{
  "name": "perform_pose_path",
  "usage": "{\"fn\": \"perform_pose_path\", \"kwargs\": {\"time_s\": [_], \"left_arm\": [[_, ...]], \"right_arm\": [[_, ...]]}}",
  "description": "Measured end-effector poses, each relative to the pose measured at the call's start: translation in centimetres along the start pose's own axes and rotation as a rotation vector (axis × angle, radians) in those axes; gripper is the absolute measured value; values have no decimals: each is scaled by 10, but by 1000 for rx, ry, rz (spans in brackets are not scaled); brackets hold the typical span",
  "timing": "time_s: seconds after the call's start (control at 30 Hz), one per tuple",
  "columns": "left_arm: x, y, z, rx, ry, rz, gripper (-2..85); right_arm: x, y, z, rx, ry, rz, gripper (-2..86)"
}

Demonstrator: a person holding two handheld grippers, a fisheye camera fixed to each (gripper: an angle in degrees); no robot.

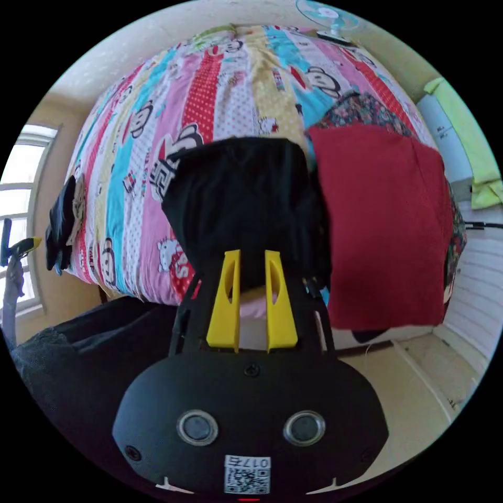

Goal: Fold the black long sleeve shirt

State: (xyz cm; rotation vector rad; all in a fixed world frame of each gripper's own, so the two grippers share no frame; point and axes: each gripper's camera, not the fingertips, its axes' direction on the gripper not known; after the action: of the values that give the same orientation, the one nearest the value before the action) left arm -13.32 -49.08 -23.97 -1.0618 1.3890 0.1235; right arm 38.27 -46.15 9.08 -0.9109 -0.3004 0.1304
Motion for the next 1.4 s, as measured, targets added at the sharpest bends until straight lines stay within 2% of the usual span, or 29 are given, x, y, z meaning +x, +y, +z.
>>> {"fn": "perform_pose_path", "kwargs": {"time_s": [0.13,0.23,0.27,0.3,0.37,0.4,0.47,0.53,0.6,0.73,0.83,0.93,0.97,1.03,1.07,1.1,1.13,1.17,1.2,1.27,1.33,1.4], "left_arm": [[51,42,58,-37,36,50,-3],[58,88,106,-169,-23,29,0],[52,109,116,-183,-18,5,4],[43,130,120,-173,-4,-33,9],[27,162,117,-116,34,-89,28],[19,183,109,-42,62,-106,88],[11,211,94,62,91,-135,134],[8,233,80,145,177,-126,144],[4,248,74,182,374,-131,159],[6,256,78,189,713,-133,187],[11,263,93,103,941,-142,186],[3,289,99,70,1152,-171,96],[-2,304,85,133,1195,-111,55],[-3,327,46,218,1196,124,42],[1,344,13,257,1152,311,40],[6,367,-23,299,1100,497,38],[8,379,-41,316,1077,582,37],[13,403,-73,329,1015,730,35],[19,427,-99,330,947,862,33],[28,467,-134,354,921,1061,31],[30,504,-161,432,990,1221,29],[30,539,-181,474,1163,1385,25]], "right_arm": [[-14,-43,10,18,-50,-100,88],[-24,-41,64,-148,70,-143,89],[-25,-36,75,-173,93,-142,86],[-26,-23,76,-111,103,-147,74],[-19,-6,57,-13,28,-96,49],[-14,8,35,57,-90,-92,32],[-15,34,-6,177,-284,-139,24],[-29,63,-57,278,-547,-262,20],[-52,78,-91,329,-691,-407,19],[-114,94,-160,403,-878,-698,18],[-160,108,-201,452,-1052,-894,18],[-206,135,-235,533,-997,-1027,17],[-211,139,-241,552,-986,-1046,17],[-227,153,-258,600,-993,-1136,13],[-229,155,-262,599,-1024,-1178,11],[-231,160,-269,590,-1131,-1290,10],[-230,161,-275,578,-1246,-1385,9],[-229,161,-278,580,-1279,-1404,9],[-226,157,-282,611,-1288,-1372,9],[-220,148,-286,684,-1218,-1266,13],[-217,133,-287,735,-1091,-1177,22],[-217,119,-288,758,-1035,-1113,36]]}}
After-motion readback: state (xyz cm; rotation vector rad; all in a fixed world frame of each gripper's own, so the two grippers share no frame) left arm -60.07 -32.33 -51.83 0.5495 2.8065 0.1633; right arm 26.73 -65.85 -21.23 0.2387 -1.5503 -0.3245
